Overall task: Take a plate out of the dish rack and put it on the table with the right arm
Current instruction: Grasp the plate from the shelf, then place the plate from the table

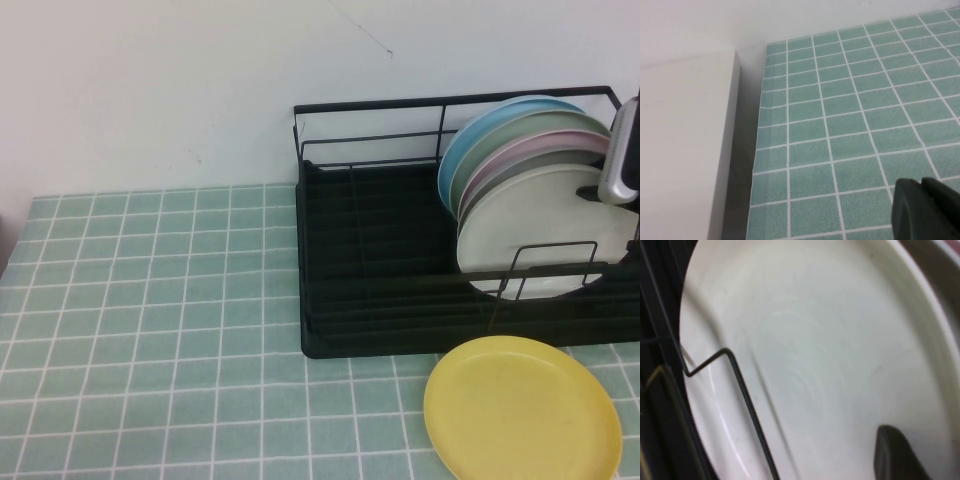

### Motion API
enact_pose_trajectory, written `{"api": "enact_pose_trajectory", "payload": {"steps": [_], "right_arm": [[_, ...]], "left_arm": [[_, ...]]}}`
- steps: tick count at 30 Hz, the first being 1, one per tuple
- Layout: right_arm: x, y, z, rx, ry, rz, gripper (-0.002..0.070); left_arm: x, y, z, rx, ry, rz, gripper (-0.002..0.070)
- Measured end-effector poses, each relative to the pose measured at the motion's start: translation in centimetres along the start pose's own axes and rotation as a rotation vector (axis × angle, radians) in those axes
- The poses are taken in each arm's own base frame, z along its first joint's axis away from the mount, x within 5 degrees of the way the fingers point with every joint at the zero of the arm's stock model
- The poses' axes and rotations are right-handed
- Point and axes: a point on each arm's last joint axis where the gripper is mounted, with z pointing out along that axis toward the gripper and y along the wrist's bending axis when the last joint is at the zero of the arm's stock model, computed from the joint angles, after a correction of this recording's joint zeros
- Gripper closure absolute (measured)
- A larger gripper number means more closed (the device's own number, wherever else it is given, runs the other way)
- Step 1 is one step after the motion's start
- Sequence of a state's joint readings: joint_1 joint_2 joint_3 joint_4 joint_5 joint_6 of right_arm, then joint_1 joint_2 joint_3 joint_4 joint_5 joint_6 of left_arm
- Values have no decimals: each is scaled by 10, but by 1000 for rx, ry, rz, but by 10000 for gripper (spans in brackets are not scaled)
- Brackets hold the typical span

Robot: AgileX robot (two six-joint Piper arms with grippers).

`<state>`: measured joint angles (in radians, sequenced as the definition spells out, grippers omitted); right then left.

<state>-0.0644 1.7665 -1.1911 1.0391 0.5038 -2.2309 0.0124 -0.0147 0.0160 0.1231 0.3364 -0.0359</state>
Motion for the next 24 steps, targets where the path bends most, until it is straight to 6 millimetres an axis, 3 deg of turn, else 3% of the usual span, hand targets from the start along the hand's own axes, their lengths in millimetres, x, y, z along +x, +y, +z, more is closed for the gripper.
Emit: {"api": "enact_pose_trajectory", "payload": {"steps": [5,15,20,24], "right_arm": [[-14,-6,-20,40,-18,-6,533],[-58,-17,-97,200,-67,-6,566],[-83,-12,-144,257,-116,150,575],[-95,5,-180,214,-111,413,575]], "left_arm": [[0,0,0,0,0,0,678],[0,0,0,0,0,0,678],[0,0,0,0,0,0,678],[0,0,0,0,0,0,678]]}}
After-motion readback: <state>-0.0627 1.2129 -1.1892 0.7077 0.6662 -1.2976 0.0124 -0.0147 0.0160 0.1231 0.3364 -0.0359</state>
